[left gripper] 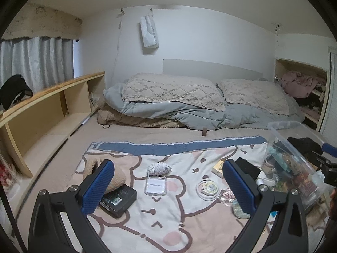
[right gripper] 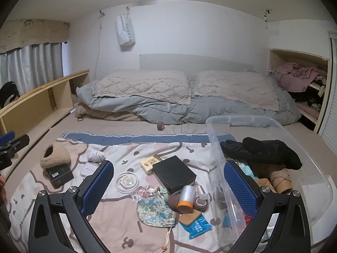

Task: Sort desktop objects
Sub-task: 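Withdraw the right tool from the bin toward the bed items while the left tool moves toward the clear case, then close the right gripper on the floral brocade pouch while the left tool approaches the clear NAIL STUDIO case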

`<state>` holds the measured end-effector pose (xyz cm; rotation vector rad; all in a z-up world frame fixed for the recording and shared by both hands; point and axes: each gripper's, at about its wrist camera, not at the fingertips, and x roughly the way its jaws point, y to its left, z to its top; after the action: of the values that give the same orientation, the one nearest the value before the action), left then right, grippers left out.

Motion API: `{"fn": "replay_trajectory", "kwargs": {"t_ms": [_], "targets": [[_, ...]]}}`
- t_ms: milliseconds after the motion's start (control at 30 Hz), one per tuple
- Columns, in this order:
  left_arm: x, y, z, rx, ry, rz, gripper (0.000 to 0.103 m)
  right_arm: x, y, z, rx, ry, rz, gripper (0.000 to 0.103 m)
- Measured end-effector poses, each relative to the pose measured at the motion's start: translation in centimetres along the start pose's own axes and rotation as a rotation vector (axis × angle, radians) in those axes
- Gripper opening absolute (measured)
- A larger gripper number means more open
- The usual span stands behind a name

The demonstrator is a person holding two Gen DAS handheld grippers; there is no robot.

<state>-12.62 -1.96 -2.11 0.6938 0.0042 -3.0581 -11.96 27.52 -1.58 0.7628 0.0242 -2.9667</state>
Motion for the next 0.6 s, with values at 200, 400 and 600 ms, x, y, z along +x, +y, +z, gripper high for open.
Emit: {"fn": "replay_trajectory", "kwargs": {"t_ms": [200, 400, 600], "targets": [[0.0, 1.7, -0.6, 0.019, -0.015, 0.05, 0.103, 1.1, 1.1, 0.0, 0.004, 0.045, 0.043, 0.103], [0.6, 4.4, -1.8, 0.0, -0.004, 0.135, 0.103, 3.0, 1.9, -0.1, 0.014, 0.129, 0.11, 0.103], [2.7, 6.2, -3.2, -0.015, 0.077, 0.187, 0.103, 6.0, 2.6, -0.8, 0.04, 0.248, 0.114, 0.103]]}}
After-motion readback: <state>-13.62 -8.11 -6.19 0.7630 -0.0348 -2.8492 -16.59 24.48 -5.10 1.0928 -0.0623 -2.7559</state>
